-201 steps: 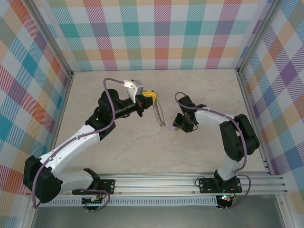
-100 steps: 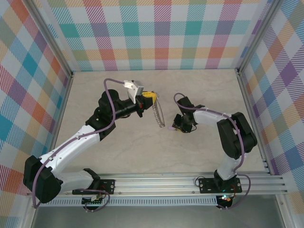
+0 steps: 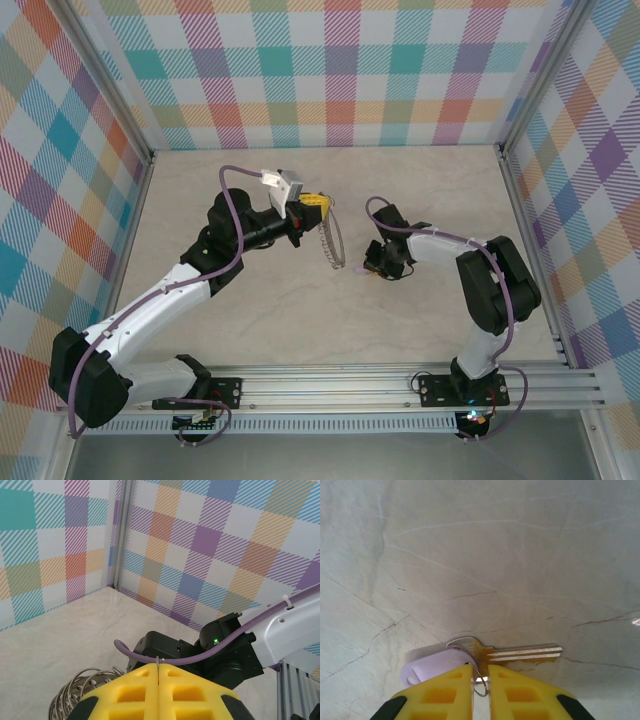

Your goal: Put the keys on the keyring

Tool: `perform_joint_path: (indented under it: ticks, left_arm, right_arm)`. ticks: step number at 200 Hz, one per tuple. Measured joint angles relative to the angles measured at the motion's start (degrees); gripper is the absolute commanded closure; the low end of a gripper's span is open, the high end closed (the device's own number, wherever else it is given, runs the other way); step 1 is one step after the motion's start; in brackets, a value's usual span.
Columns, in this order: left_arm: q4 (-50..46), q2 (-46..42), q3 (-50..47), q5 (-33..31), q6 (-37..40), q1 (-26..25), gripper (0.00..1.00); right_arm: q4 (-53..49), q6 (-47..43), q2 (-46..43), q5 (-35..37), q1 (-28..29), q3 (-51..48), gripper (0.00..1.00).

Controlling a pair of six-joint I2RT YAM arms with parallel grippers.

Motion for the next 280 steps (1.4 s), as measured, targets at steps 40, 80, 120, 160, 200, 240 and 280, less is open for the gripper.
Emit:
perform_joint_path:
  ticks: [40,80,120,160,200,240,280]
  left_arm:
    - [0.0,0.0,0.0,0.02,0.0,0.0,1.0]
    - [0.0,0.0,0.0,0.02,0.0,0.0,1.0]
    - [-0.17,0.0,0.0,0.02,0.0,0.0,1.0]
    - [-0.26,0.0,0.0,0.02,0.0,0.0,1.0]
    - [-0.35,0.0,0.0,0.04,0.02,0.0,1.0]
    - [-0.92,0.0,0.15,0.57,0.63,0.0,1.0]
    - [-3.87,0.63,2.75,2.82,2.45,0.0,1.0]
  right_arm:
    - [0.61,0.02,-0.61,-0.13,0.0,-0.72,0.99]
    - [0.61,-0.13,-1.68,-0.09,0.0,-1.31,1.0]
    - [0.11,-3.52,-7.02,0.37,0.07,-3.45,1.0]
    - [0.26,-8.76,-18.34,1.14,0.15,-7.23,1.0]
    - [2.82,-12.94,-28.0,-0.26,-0.96,-10.19,1.0]
    - [8.81,-17.11,-38.45,-7.1,-4.26,-10.54,1.0]
    - [13.81,-21.16,-44.68,-14.88,-7.15,-9.35,1.0]
